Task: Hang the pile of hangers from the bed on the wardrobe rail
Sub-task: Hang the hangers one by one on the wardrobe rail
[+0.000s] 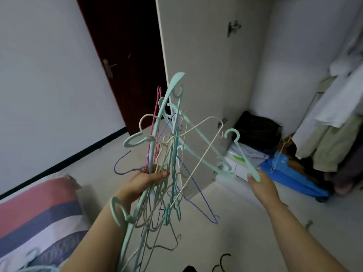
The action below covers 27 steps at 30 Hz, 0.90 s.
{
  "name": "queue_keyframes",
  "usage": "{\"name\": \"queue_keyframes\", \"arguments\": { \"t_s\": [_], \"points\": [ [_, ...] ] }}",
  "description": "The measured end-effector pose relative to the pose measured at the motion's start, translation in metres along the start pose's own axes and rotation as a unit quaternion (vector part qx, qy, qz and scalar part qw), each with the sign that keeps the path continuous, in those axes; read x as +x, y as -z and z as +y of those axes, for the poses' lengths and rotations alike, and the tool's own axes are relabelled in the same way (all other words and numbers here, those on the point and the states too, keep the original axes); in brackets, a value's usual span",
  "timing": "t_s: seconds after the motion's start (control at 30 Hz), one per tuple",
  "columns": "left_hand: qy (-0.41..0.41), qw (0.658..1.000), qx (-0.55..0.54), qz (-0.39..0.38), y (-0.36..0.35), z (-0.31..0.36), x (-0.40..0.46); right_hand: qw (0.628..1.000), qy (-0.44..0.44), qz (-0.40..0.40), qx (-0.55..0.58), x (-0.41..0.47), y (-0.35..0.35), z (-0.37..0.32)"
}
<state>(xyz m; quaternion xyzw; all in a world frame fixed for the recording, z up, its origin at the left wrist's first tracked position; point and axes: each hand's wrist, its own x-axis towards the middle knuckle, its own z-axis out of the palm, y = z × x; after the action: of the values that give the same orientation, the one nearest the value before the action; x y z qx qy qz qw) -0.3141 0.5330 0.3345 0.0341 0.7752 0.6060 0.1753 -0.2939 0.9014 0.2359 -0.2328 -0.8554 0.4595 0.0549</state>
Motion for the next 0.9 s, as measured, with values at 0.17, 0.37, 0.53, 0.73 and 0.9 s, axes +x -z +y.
{"name": "queue_keyframes", "arguments": {
  "t_s": [0.17, 0.37, 0.53, 0.73, 0.9],
  "points": [
    [-0.01, 1.0, -0.005, -0.02, -0.068, 0.023, 0.061, 0.994, 0.098, 0.055, 0.001, 0.033, 0.055, 0.013],
    [-0.023, 0.999, -0.029, -0.024, -0.137, 0.052, 0.13, 0.967, 0.171, 0.183, -0.042, 0.074, 0.097, 0.027],
    [-0.016, 0.998, -0.051, -0.015, -0.184, 0.077, 0.184, 0.923, 0.244, 0.263, -0.136, 0.093, 0.123, 0.046],
    [0.02, 0.994, -0.103, -0.02, -0.226, 0.103, 0.243, 0.868, 0.367, 0.249, -0.225, 0.103, 0.129, 0.077],
    [0.05, 0.988, -0.141, -0.029, -0.252, 0.121, 0.293, 0.869, 0.373, 0.215, -0.241, 0.112, 0.127, 0.09]
  ]
}}
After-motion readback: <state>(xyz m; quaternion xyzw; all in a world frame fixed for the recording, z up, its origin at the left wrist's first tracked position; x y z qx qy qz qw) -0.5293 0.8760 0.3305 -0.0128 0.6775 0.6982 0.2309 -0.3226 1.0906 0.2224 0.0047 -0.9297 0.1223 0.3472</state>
